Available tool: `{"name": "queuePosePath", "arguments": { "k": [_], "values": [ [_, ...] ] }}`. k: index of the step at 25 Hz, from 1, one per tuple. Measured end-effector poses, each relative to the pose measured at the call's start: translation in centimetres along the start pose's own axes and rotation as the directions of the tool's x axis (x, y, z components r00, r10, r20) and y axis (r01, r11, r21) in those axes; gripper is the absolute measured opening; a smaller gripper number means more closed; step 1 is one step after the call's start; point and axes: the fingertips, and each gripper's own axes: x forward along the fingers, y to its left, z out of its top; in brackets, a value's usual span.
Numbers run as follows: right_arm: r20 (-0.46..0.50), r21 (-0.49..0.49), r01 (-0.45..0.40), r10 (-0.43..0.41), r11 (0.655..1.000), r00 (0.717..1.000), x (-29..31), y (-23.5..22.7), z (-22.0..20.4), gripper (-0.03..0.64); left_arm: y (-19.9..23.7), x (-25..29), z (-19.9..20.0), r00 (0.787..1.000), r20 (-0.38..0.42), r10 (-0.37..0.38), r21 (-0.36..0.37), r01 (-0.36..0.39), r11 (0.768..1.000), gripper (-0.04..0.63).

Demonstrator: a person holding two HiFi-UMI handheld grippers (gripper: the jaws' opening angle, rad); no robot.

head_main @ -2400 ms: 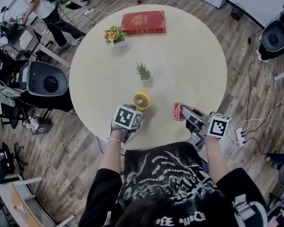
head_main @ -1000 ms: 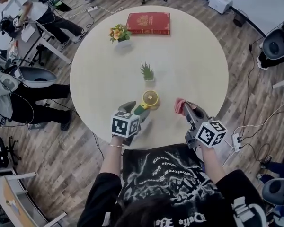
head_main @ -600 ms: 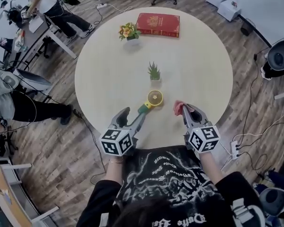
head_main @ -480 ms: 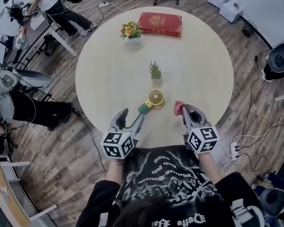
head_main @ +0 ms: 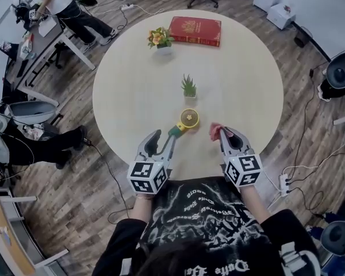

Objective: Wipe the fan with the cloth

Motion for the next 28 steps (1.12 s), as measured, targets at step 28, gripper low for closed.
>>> {"name": "queuePosePath", "arguments": {
  "k": [28],
  "values": [
    [-0.035,-0.104,-0.067,0.063,0.992,0.997,0.3,2.5,-0.2,0.029,0.2,-0.7,-0.5,0.998,0.027,0.059,-0.027,-0.059,0.998,0.021]
  ]
}}
